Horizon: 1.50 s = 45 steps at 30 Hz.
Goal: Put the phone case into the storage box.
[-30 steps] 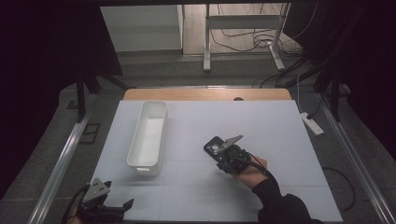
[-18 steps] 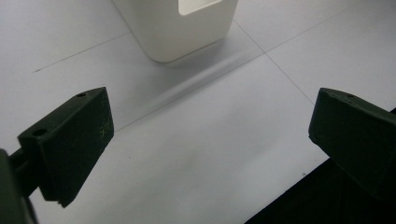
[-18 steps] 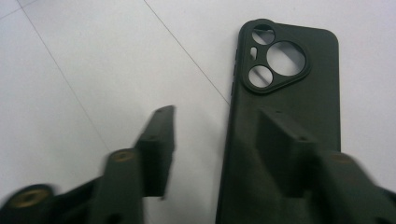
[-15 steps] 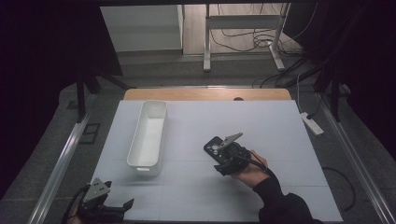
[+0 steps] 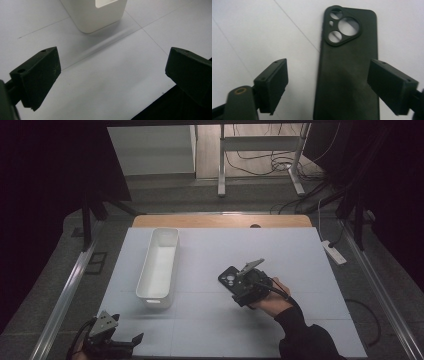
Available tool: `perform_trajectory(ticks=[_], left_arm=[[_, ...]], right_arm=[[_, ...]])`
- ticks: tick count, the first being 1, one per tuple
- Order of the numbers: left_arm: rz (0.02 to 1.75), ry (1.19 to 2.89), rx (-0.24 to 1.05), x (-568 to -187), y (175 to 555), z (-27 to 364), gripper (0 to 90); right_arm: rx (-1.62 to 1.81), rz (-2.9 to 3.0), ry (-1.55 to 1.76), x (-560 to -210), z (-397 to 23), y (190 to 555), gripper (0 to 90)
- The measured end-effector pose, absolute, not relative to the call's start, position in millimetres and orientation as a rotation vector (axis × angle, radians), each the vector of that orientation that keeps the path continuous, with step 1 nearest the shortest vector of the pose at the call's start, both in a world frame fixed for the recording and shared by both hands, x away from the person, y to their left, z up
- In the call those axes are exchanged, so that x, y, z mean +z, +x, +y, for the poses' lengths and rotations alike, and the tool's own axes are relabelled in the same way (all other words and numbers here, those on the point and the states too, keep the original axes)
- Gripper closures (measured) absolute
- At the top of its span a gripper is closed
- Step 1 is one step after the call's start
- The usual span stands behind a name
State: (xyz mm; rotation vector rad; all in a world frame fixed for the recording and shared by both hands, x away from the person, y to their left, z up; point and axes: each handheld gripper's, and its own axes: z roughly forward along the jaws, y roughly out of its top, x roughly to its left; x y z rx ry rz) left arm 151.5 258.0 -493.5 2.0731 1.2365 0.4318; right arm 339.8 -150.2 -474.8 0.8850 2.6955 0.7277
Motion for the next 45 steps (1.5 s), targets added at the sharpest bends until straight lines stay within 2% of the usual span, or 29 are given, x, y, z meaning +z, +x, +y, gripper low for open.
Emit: perform_trajectory(ticks=[6, 16, 25, 45], left_arm=[[1.237, 2.074, 0.433, -493, 152, 258, 0.9], [1.236, 2.073, 0.432, -493, 152, 258, 0.9], [1.237, 2.073, 0.432, -493, 152, 258, 0.9], [1.236, 2.073, 0.431, -493, 151, 258, 0.9]], right_arm=[[0.731, 2.675, 0.928, -476, -158, 346, 8.2], [0.731, 2.665, 0.962, -479, -168, 353, 0.4], [0.736, 2.651, 0.999, -481, -172, 356, 0.0], [0.652, 2.712, 0.969, -518, -166, 363, 0.0]])
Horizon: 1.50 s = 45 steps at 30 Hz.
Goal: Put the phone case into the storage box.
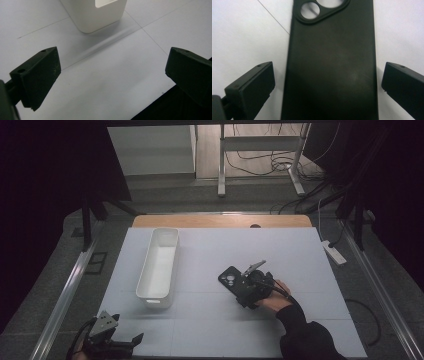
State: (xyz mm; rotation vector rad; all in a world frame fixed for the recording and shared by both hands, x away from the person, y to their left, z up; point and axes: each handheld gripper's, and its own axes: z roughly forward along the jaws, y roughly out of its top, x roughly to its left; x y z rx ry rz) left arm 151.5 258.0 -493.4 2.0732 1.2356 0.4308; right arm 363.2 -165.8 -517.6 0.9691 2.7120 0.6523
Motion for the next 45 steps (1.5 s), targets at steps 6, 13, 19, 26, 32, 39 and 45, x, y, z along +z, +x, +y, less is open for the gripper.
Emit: perform_trajectory(ticks=[6, 13, 19, 26, 32, 39, 45], left_arm=[[1.235, 2.074, 0.431, -493, 151, 258, 0.9], [1.235, 2.074, 0.433, -493, 151, 258, 0.9], [1.234, 2.074, 0.441, -493, 151, 258, 0.7], [1.233, 2.069, 0.434, -493, 151, 258, 0.0], [1.225, 2.075, 0.410, -493, 152, 259, 0.0], [1.195, 2.078, 0.351, -493, 154, 260, 0.1], [1.172, 2.074, 0.313, -493, 154, 260, 0.0]], right_arm=[[0.651, 2.696, 0.968, -520, -167, 362, 0.0], [0.632, 2.704, 0.962, -520, -166, 363, 0.0], [0.610, 2.711, 0.987, -515, -166, 362, 12.2], [0.601, 2.707, 1.007, -513, -166, 362, 14.7], [0.601, 2.698, 1.019, -512, -166, 360, 15.4], [0.608, 2.697, 1.001, -511, -166, 359, 15.7], [0.645, 2.702, 0.983, -506, -167, 356, 15.8]])
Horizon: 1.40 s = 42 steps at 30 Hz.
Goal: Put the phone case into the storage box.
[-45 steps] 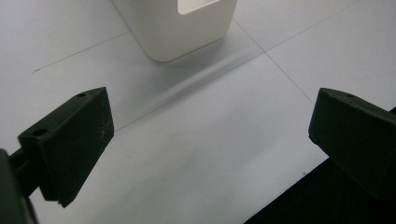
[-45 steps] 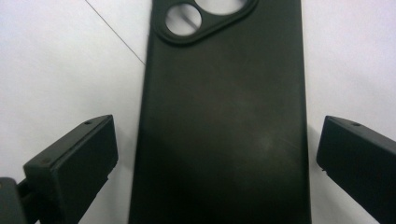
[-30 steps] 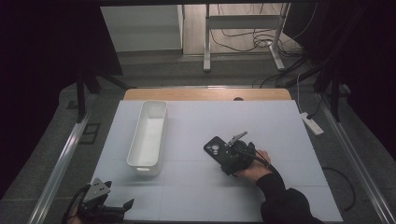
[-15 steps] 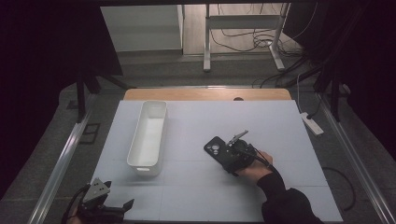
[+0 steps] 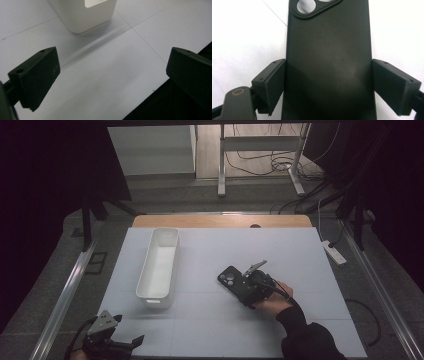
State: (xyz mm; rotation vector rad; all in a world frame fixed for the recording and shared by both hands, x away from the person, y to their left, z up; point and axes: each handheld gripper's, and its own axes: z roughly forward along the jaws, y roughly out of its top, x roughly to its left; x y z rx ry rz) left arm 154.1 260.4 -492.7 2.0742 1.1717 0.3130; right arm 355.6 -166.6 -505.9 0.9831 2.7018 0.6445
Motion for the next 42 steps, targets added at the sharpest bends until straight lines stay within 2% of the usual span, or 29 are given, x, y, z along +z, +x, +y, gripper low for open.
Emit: perform_trajectory(ticks=[26, 42], left_arm=[[0.953, 2.001, 0.229, -470, 168, 239, 0.0], [0.899, 1.971, 0.255, -452, 193, 226, 0.0]], right_arm=[[0.887, 2.711, 0.870, -474, -194, 322, 15.8], [0.977, 2.699, 0.838, -462, -210, 306, 15.7]])
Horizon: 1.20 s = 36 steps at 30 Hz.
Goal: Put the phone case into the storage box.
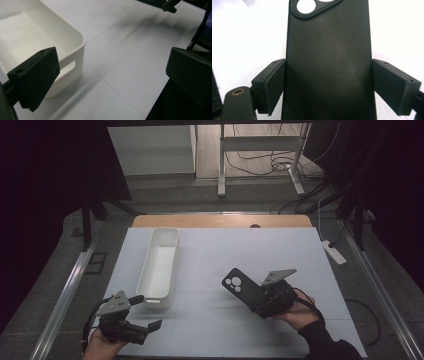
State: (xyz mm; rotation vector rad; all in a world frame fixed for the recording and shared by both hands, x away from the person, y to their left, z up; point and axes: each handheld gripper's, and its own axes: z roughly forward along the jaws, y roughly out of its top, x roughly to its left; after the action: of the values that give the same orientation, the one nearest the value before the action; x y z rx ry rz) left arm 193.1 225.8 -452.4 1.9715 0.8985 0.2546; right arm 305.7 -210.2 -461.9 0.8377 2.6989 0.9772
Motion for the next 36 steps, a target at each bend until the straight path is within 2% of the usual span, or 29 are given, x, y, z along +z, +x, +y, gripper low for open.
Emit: perform_trajectory(ticks=[21, 36], left_arm=[[0.691, 2.044, 0.236, -440, 230, 189, 0.0], [0.614, 2.052, 0.255, -437, 255, 162, 0.0]], right_arm=[[1.071, 2.700, 0.806, -454, -228, 285, 15.6], [1.112, 2.701, 0.792, -451, -236, 277, 15.6]])
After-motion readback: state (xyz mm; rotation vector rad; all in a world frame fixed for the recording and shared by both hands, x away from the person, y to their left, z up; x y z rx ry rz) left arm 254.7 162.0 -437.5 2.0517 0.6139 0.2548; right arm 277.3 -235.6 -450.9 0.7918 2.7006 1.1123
